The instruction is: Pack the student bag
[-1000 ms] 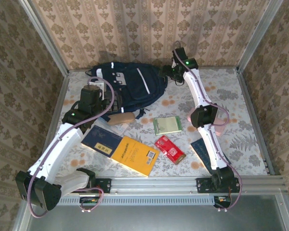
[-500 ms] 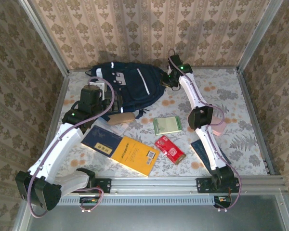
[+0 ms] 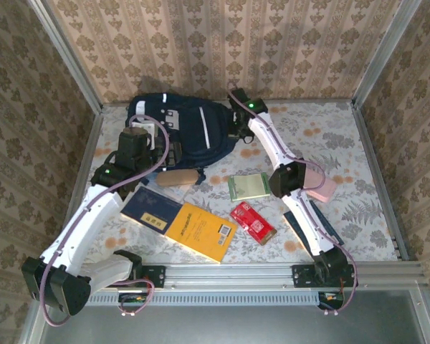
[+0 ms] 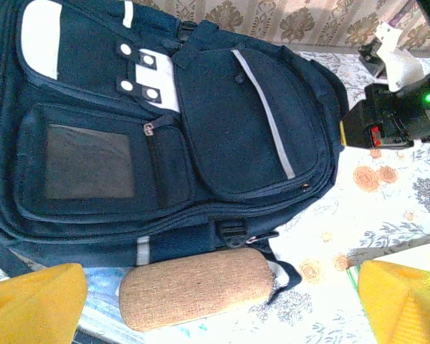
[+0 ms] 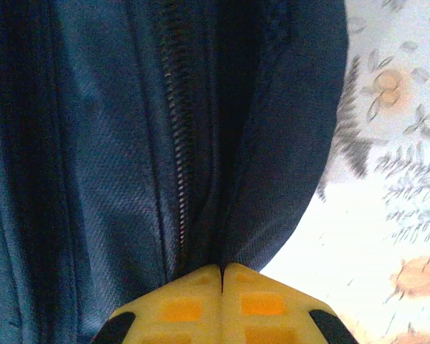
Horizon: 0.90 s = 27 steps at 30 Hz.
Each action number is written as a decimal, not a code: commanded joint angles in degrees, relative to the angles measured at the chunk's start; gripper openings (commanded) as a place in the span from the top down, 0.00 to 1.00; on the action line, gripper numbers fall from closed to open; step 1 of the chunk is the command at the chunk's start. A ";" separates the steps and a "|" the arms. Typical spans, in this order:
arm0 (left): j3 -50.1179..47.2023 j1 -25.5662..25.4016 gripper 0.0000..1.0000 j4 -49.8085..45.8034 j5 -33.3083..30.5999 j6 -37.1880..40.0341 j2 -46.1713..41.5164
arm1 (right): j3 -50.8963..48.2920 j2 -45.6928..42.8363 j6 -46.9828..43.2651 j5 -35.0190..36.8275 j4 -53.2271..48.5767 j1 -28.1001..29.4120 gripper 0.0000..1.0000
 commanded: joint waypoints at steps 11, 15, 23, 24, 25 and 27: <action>13.16 5.28 0.03 -4.06 13.61 -6.69 16.40 | 3.78 -9.67 -2.33 17.46 -9.19 3.24 0.16; 20.13 5.16 0.06 -3.08 16.52 -6.79 24.88 | -0.12 -14.19 -3.47 31.81 -9.80 3.13 0.11; 32.92 5.25 0.09 -5.04 18.94 -6.87 41.29 | -21.95 -28.26 -9.65 40.93 -4.61 1.61 0.11; 33.44 5.26 0.09 -4.97 18.64 -7.12 42.52 | -25.07 -30.06 -10.47 41.65 -3.66 1.84 0.11; 34.06 5.25 0.09 -4.78 18.49 -7.30 43.89 | -28.84 -32.62 -11.34 42.49 -2.47 2.09 0.11; 35.36 5.25 0.09 -4.77 18.80 -7.54 46.80 | -36.67 -37.52 -12.28 44.01 -0.67 2.32 0.10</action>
